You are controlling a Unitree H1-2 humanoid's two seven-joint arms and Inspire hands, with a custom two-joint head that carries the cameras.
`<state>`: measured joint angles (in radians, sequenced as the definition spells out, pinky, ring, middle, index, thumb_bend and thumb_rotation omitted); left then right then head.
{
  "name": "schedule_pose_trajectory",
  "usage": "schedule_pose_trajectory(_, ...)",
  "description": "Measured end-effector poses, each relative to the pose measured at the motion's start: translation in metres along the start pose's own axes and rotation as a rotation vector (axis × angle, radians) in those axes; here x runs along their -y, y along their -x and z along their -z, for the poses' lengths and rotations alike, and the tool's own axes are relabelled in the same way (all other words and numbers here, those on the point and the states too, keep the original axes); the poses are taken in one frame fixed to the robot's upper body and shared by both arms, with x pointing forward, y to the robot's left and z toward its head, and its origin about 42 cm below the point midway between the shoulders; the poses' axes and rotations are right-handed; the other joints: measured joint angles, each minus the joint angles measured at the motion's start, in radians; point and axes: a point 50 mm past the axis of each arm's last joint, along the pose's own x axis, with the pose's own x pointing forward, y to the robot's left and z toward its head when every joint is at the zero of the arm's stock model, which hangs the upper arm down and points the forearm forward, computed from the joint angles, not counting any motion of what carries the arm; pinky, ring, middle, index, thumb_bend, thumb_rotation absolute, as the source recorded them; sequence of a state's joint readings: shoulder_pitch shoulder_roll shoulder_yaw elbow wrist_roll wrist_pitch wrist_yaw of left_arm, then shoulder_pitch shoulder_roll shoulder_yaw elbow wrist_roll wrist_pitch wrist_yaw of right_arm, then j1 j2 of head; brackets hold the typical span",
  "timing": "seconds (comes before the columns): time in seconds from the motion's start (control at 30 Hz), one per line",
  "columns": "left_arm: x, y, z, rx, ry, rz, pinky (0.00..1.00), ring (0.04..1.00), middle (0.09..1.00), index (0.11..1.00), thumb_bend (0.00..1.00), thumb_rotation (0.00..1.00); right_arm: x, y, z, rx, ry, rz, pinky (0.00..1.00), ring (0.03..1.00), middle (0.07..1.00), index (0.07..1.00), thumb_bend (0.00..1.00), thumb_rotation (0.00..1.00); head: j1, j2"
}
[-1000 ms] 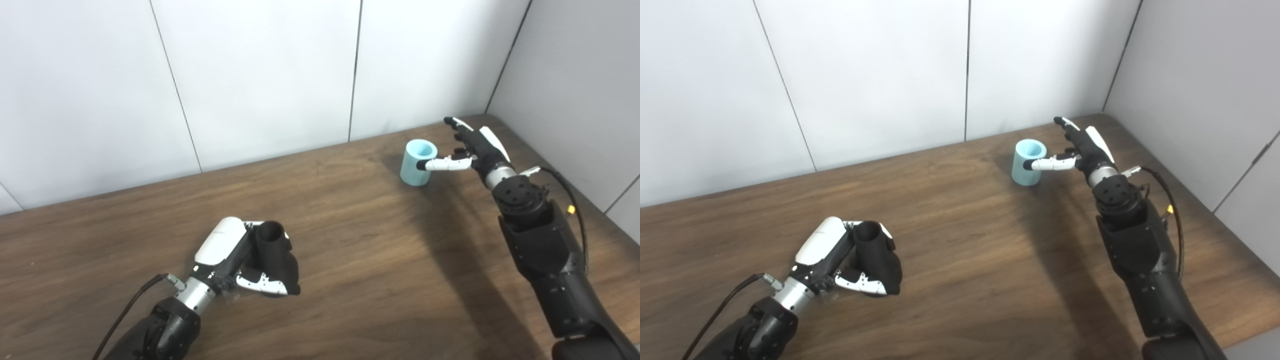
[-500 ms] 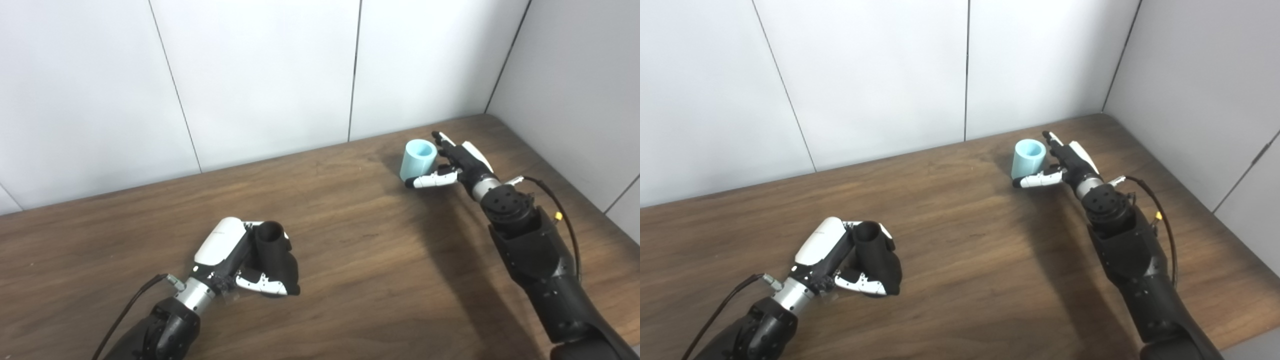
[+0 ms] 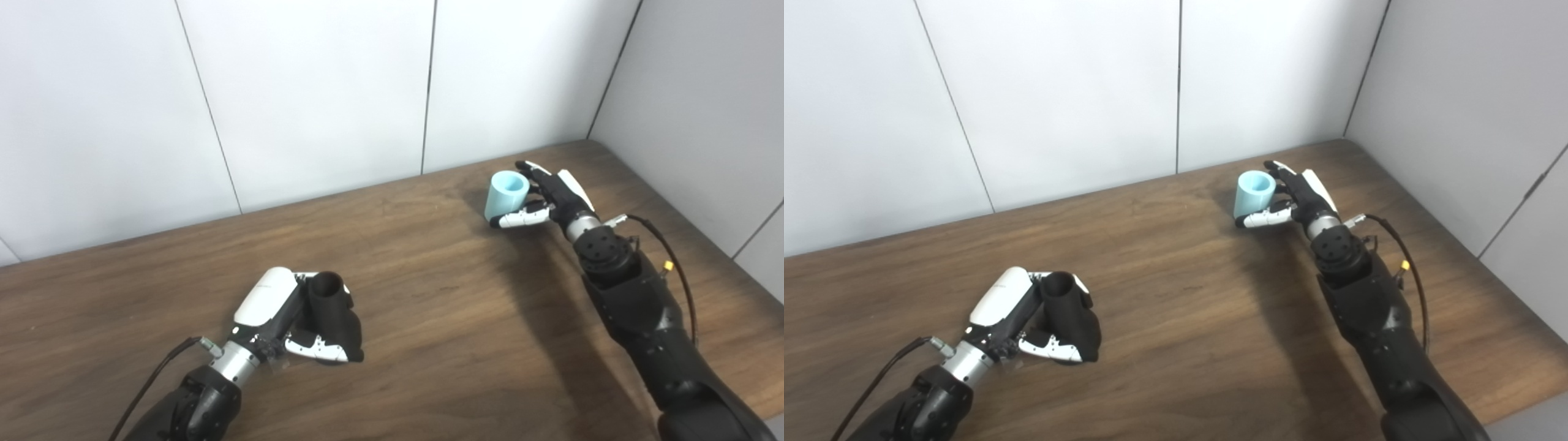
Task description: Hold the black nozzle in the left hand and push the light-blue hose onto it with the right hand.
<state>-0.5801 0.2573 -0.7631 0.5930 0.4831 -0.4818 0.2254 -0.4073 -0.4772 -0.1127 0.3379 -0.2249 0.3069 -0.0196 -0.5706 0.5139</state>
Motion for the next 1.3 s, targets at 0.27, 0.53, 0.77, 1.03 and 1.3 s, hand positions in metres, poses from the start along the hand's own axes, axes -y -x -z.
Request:
schedule_pose_trajectory(0.27, -0.001, 0.001, -0.001, 0.003, -0.001, -0.003, 0.35, 0.423, 0.446, 0.505, 0.5, 0.0, -0.014, -0.02, -0.002, 0.0, 0.06, 0.108, 0.53, 0.61, 0.666, 0.682, 0.72, 0.0, 0.024, 0.015)
schedule_pose_trajectory(0.53, -0.001, 0.001, -0.001, 0.003, 0.0, -0.003, 0.36, 0.427, 0.447, 0.504, 0.5, 0.0, -0.02, -0.024, -0.003, 0.017, 0.056, 0.116, 0.39, 0.391, 0.503, 0.564, 0.51, 0.0, 0.043, 0.028)
schedule_pose_trajectory(0.77, -0.001, 0.001, 0.0, 0.002, 0.0, -0.003, 0.36, 0.43, 0.448, 0.503, 0.5, 0.0, -0.026, -0.023, -0.005, 0.029, 0.062, 0.104, 0.38, 0.409, 0.517, 0.514, 0.51, 0.0, 0.054, 0.035)
schedule_pose_trajectory(1.03, -0.002, 0.001, 0.0, -0.001, 0.003, -0.006, 0.35, 0.424, 0.444, 0.504, 0.5, 0.0, -0.03, -0.014, -0.008, 0.066, 0.064, 0.093, 0.39, 0.414, 0.494, 0.52, 0.52, 0.0, 0.081, 0.044)
schedule_pose_trajectory(1.3, -0.002, 0.001, 0.0, -0.003, 0.005, -0.008, 0.35, 0.421, 0.444, 0.507, 0.5, 0.0, -0.049, 0.018, -0.037, 0.183, -0.006, -0.016, 0.38, 0.424, 0.493, 0.511, 0.52, 0.0, 0.141, 0.057)
